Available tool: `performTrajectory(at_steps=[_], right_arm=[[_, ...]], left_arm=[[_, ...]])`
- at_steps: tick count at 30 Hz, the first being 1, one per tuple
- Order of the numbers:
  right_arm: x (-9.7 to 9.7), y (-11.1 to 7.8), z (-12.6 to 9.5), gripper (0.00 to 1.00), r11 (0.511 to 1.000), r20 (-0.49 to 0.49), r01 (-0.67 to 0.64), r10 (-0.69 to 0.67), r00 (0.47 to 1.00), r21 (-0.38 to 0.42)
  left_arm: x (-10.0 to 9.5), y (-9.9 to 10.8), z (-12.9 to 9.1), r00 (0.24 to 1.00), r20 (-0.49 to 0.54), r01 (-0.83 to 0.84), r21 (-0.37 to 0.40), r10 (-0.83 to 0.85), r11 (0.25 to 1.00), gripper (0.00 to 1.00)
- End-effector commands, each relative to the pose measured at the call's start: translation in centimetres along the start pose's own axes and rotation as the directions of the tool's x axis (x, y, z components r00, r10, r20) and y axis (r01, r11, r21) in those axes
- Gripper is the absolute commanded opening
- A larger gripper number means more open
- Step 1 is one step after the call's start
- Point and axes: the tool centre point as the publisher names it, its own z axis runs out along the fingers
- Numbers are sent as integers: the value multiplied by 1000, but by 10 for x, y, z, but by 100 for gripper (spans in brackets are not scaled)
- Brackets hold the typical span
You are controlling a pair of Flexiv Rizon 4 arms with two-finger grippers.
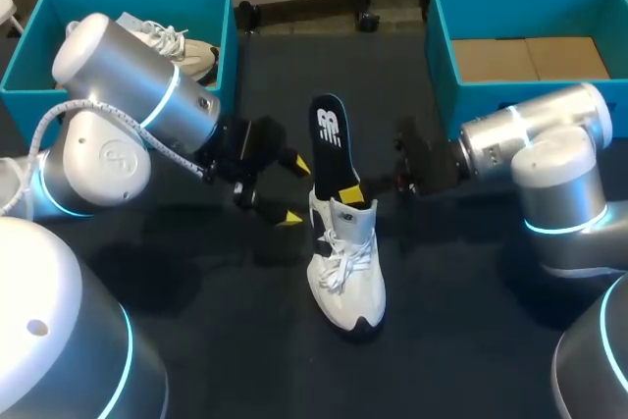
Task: Take the shoe out of the shoebox, open the shoe tongue, remove and reinsert the insole, then place the shoe into the shoebox
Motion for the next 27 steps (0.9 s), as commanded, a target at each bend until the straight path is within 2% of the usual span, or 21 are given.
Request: performTrajectory(at_steps=[1,6,11,20,26,27], right_arm=[[2,3,-2,4,1000,9,5,-5,1000,16],[1,18,-8,31,999,25,40,-40,999,12],[-3,28,-10,34,998,30,69,-69,997,10],[-12,41,-7,31,996,21,89,-90,996,24],[-15,38,-4,15,998,-18,38,-37,999,46],[-15,37,-4,5,998,-19,28,-27,999,51]], left_arm=[[-2,-1,-1,1000,-5,-10,-12,10,1000,100],[-2,-3,-4,1000,-1,-20,-19,20,1000,100],[-2,-1,-5,1000,3,-13,-19,13,1000,100],[-2,-1,-6,1000,5,-13,-15,13,1000,100],[-2,-2,-6,1000,7,-11,-15,11,1000,100],[-2,-2,-6,1000,7,-11,-15,11,1000,100]])
